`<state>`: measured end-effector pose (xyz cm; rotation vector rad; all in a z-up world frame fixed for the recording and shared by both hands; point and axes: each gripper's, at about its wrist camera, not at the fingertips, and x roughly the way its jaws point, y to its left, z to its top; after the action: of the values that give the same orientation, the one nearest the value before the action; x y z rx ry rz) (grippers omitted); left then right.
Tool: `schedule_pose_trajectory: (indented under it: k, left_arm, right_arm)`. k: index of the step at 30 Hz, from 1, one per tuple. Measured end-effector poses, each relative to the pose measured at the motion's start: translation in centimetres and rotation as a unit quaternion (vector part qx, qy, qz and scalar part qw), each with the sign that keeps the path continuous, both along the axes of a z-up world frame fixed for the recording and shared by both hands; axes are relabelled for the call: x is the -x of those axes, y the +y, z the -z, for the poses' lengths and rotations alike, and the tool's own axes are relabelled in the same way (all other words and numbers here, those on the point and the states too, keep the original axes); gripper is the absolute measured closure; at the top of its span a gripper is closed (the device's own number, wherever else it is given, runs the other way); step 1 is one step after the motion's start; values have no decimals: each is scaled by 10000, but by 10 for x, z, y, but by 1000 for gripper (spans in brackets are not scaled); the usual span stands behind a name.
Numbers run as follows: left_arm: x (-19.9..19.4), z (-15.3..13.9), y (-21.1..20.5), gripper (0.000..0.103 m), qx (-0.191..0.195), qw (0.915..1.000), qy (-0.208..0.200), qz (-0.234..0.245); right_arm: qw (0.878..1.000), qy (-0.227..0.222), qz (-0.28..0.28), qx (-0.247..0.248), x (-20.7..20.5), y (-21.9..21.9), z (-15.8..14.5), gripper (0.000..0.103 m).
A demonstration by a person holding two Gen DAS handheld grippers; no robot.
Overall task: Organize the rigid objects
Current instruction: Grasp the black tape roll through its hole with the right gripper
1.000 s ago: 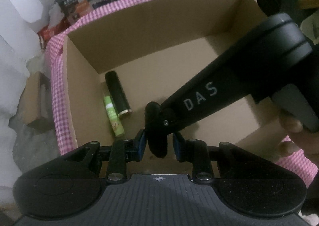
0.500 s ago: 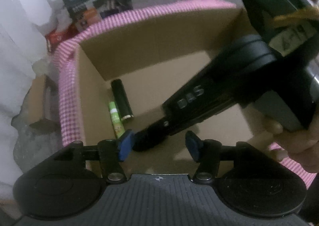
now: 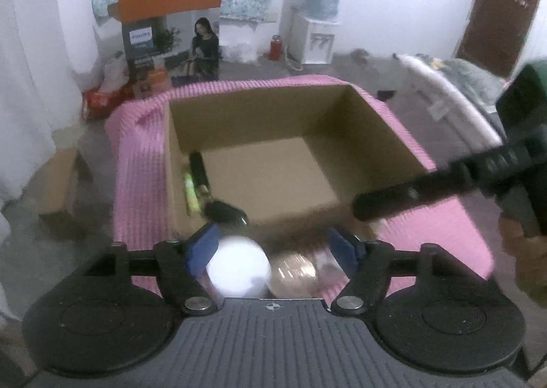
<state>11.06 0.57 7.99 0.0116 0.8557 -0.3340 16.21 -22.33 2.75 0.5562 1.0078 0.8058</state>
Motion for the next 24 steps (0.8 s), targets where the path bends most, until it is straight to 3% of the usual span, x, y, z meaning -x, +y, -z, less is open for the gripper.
schedule_pose_trajectory:
  k: [6, 13, 22, 24]
  left_arm:
    - [35, 44, -3, 30, 401, 9972, 619, 150]
    - [59, 92, -20, 30, -238, 9939, 1036, 308]
    - [55, 126, -23, 31, -292, 9893, 1345, 494]
    - [55, 127, -24, 31, -311, 9904, 1242, 526]
  right_arm:
    - [9995, 3, -123, 293, 62, -1, 29, 52]
    - [9963, 114, -169, 838, 82, 25, 69, 52]
    - [9858, 62, -500, 1604, 81, 68, 103, 64]
    - [9842, 82, -578, 1674, 79, 73, 109, 70]
